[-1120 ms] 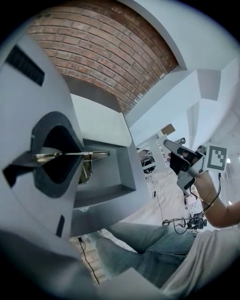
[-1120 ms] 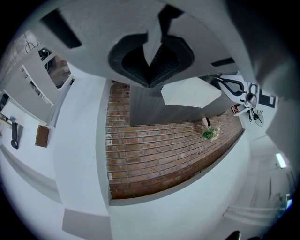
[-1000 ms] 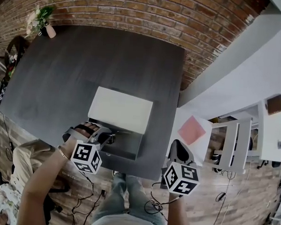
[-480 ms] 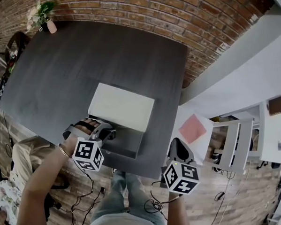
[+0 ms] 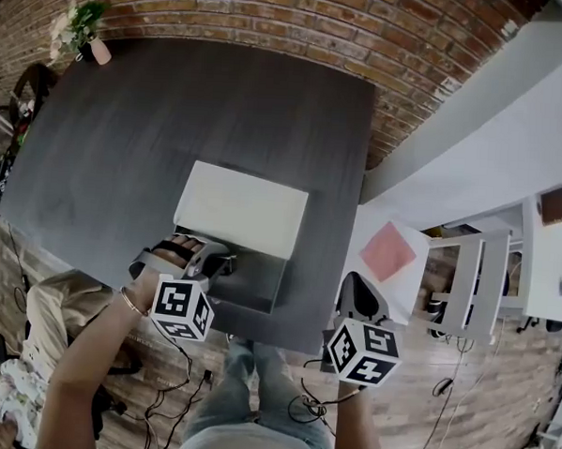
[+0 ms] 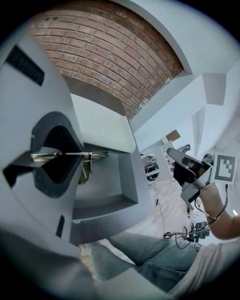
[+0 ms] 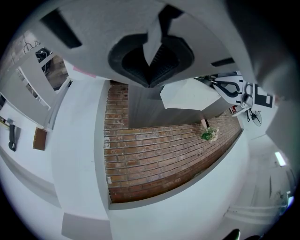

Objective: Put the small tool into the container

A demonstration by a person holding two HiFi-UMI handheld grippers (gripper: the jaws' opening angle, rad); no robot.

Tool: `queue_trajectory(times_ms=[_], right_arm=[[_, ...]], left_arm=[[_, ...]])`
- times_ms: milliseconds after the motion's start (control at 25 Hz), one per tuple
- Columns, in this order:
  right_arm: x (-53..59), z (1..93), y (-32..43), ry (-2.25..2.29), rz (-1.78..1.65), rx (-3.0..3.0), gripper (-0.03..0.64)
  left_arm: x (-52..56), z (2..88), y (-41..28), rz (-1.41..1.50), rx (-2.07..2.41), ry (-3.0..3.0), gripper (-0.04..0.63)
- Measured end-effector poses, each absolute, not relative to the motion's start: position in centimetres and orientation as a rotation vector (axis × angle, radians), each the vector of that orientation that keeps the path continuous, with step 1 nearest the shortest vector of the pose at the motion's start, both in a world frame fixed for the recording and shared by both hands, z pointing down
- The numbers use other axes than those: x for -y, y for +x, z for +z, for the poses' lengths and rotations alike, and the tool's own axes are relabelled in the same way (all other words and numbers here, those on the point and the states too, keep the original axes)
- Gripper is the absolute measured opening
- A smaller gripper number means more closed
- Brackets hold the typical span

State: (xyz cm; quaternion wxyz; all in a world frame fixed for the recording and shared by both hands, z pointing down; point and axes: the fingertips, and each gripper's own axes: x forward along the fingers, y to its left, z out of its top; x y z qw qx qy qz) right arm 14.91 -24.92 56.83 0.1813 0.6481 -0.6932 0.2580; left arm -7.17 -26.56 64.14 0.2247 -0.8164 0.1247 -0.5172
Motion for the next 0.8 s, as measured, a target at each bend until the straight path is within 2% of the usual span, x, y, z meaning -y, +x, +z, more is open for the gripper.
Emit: queue_trajectory(times_ms=[800], right_arm=[[24.38, 57.25, 15.84, 1.845, 0.751, 1.951, 0.003]], left_arm=[[25.80, 64.53, -6.64, -1.466, -0.333, -2.397, 0.017]])
